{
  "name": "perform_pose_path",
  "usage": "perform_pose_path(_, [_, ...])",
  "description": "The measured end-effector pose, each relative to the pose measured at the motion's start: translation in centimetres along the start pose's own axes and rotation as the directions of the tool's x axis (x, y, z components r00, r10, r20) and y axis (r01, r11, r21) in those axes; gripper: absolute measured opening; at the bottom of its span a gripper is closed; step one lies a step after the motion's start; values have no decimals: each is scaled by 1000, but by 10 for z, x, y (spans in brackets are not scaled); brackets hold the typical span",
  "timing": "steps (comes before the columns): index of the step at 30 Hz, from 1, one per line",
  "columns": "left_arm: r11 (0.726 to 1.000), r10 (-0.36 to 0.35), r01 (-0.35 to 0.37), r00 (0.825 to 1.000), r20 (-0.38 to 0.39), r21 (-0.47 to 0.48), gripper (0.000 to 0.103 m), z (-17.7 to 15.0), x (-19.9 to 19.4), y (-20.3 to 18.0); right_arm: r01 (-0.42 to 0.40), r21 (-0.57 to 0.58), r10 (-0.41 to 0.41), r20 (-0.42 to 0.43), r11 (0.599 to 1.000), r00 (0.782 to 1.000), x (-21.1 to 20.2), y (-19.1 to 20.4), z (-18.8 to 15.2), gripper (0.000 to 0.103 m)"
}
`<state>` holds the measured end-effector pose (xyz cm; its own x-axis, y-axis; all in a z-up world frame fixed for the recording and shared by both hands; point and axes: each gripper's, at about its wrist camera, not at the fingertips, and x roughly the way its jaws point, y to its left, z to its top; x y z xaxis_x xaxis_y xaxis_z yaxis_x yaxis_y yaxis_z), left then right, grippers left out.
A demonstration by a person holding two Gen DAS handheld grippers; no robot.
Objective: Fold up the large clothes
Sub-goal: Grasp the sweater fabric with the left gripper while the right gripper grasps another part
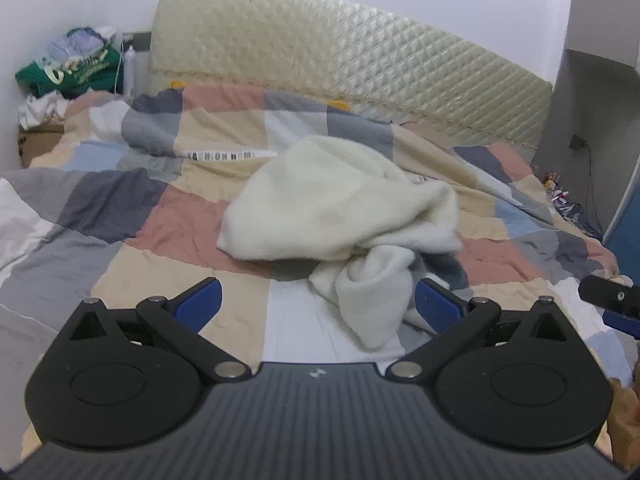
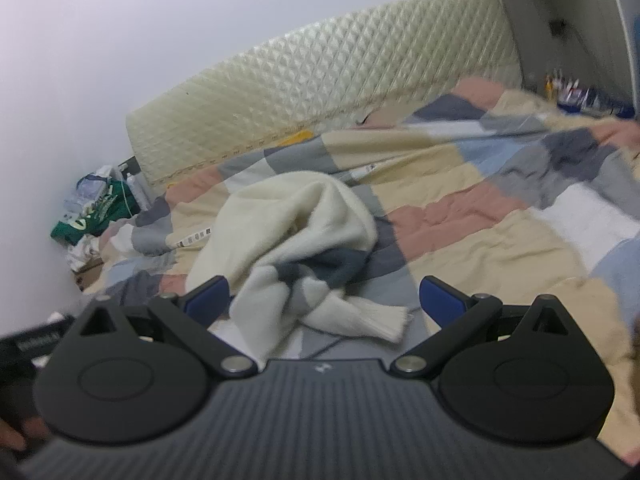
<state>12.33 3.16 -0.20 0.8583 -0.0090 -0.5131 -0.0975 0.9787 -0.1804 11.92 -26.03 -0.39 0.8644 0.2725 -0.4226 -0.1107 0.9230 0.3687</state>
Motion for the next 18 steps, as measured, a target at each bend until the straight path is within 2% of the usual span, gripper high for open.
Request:
perform_pose_path(3, [1000,1,-2,999,-32,-13,103,6,29,4,-13,36,15,-43,999,999,31,-1,8,103])
perform_pose_path(6, [999,-12,10,998,-56,-36,103,9,61,8,-80,106,89,-83,991,993,62,-5,8,103])
perform_pose_path(10, [997,-14,7,996,-87,-77,103,17,115,16,-93,134,108,-107,987,988,102,0,6,102])
perform_pose_path(14, [990,-67,50,990,-122,-135,103,18,165,27,-148,148,168,-134,978,977,133,1,2,102])
perform_pose_path(15, [985,-84,64,989,-125,-158,103,17,173,32,-163,165,185,-133,973,974,139,-1,1,96])
perform_pose_path(18, [969,-143,116,983,-113,-218,103,9,198,44,-223,223,254,-119,949,960,158,-8,2,94])
